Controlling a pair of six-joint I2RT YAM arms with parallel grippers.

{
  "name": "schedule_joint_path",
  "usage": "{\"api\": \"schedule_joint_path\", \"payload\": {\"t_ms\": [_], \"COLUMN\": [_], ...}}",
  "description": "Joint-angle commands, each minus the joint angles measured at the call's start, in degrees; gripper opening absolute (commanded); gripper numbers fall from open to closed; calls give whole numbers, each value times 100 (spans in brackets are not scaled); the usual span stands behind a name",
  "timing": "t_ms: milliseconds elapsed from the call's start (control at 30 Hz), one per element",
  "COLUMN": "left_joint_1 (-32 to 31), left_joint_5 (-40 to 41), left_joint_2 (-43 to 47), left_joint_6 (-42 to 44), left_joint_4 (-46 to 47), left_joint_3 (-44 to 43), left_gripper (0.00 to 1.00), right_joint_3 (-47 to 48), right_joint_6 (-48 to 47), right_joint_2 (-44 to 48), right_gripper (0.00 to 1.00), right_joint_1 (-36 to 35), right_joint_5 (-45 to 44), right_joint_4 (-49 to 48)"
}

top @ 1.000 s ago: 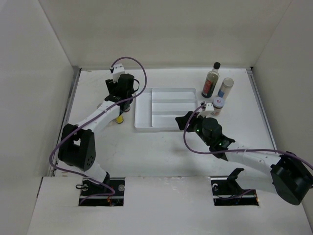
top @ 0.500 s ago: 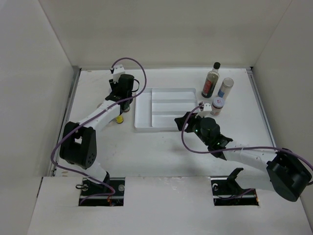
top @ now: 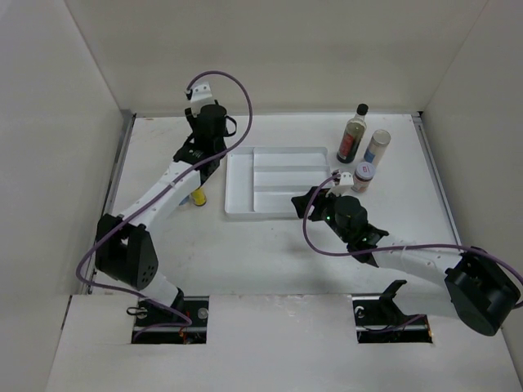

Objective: Organize the condiment bottles

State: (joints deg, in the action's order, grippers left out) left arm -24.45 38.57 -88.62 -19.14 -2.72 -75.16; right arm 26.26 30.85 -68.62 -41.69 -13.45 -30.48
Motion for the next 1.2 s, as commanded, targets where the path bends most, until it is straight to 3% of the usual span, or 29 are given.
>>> {"api": "schedule_joint_path", "payload": {"t_ms": [0,300,833,933,1067,1167], "left_joint_1": [-301,-425,-442,-425,-433,-469], "left_joint_5": [28,-156,-367,-350,-306,-297], "left_joint_2": [-31,-981,-1773,-1790,-1598,-1273], "left_joint_6": [103,103,59,68,50,68], "left_joint_4": [843,861,1353,1423,1520,1547], "left_joint_3": [-648,-1344,-1090,-984,-712,-483], "left_gripper": [19,19,22,31,55,66], "right_joint_3": [55,-24,-16,-16,11,-33], "right_joint_6": [-44,-27,-27,-35,-35,-35], "right_joint_2": [59,270,112,112,121,156], "right_gripper": [68,68,69,69,71,75], "right_joint_1": [8,52,122,96,113,104], "right_joint_5": [53,45,27,18,18,1], "right_joint_4": [-362,-344,-336,-362,-301,-362]}}
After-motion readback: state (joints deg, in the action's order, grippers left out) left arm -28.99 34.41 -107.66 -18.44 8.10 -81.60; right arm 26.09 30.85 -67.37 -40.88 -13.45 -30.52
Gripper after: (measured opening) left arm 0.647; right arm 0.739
